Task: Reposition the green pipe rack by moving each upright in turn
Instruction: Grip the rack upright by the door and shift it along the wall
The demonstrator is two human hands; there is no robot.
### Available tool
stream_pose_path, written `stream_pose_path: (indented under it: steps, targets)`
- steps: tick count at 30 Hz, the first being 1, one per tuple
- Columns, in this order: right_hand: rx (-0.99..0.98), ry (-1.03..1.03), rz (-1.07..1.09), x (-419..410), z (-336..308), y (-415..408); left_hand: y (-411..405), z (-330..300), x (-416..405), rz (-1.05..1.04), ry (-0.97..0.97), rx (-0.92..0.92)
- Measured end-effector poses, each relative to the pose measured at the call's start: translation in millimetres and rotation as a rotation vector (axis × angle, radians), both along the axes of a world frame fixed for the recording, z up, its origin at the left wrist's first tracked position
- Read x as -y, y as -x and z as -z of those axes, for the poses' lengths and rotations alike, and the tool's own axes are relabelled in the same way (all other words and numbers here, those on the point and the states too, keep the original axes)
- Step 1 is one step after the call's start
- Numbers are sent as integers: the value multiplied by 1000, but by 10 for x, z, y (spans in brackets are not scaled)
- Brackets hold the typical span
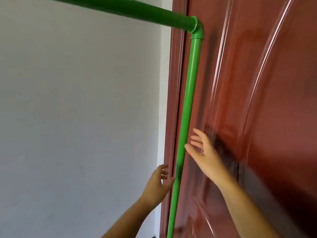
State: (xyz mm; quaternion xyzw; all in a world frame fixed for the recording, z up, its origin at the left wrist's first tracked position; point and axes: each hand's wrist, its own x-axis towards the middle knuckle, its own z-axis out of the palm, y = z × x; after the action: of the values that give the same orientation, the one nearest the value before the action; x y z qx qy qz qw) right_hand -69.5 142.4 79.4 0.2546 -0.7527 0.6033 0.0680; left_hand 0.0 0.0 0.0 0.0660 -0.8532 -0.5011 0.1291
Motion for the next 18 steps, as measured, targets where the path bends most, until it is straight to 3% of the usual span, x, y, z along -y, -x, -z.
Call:
stream_pose_path:
  steps: [7,12,18]
  targets:
    - [13,-157,-22,264,-70,174,379,3,-118,61,5,150]
    - [49,-140,-95,367,-73,205,419,49,-74,88,48,140]
    - [34,-157,-185,607,-60,131,274,150,173,-33,107,55]
